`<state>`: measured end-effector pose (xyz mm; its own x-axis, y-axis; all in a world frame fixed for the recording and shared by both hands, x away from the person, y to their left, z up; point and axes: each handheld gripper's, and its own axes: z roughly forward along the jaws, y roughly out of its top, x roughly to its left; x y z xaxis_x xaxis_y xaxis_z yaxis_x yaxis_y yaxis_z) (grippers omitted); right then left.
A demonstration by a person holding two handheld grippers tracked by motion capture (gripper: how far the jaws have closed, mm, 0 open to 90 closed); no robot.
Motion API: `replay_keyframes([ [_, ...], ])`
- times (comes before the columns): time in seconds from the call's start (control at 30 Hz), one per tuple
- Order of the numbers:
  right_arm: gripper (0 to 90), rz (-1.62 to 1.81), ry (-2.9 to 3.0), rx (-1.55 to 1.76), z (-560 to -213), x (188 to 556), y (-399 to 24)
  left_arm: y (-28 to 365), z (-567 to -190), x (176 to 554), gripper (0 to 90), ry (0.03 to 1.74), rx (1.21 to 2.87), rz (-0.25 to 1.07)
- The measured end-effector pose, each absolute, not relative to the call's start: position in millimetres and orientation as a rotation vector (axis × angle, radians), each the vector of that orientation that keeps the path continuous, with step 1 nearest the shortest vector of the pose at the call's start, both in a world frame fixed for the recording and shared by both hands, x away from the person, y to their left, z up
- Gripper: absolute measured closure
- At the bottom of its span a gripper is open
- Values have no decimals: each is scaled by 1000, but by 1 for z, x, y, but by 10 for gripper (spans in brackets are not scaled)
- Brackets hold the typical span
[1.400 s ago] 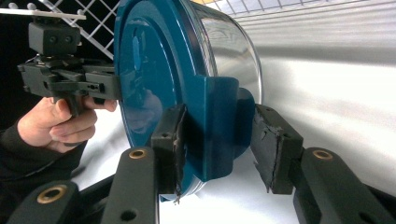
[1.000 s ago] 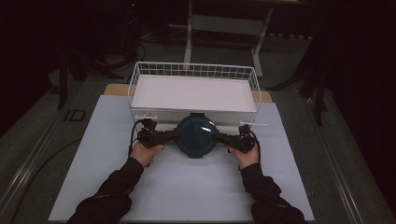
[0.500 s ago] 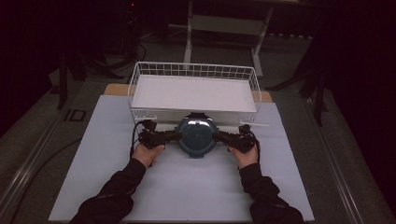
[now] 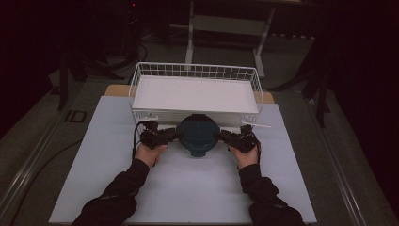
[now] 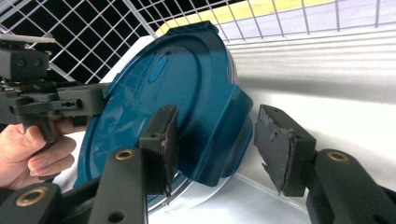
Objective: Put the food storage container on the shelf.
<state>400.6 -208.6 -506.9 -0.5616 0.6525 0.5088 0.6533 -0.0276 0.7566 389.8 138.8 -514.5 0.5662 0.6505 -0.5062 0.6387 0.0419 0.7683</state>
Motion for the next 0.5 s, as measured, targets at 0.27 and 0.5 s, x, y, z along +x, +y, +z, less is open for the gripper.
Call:
replay_keyframes([
  [0.27,488,-1719,-2202,-1489,-505,407,-207,137,-513,394,425,1138,1617,53],
  [0.5,488,-1709,-2188,-1504,-504,407,-205,137,-511,394,410,1136,1628,58],
])
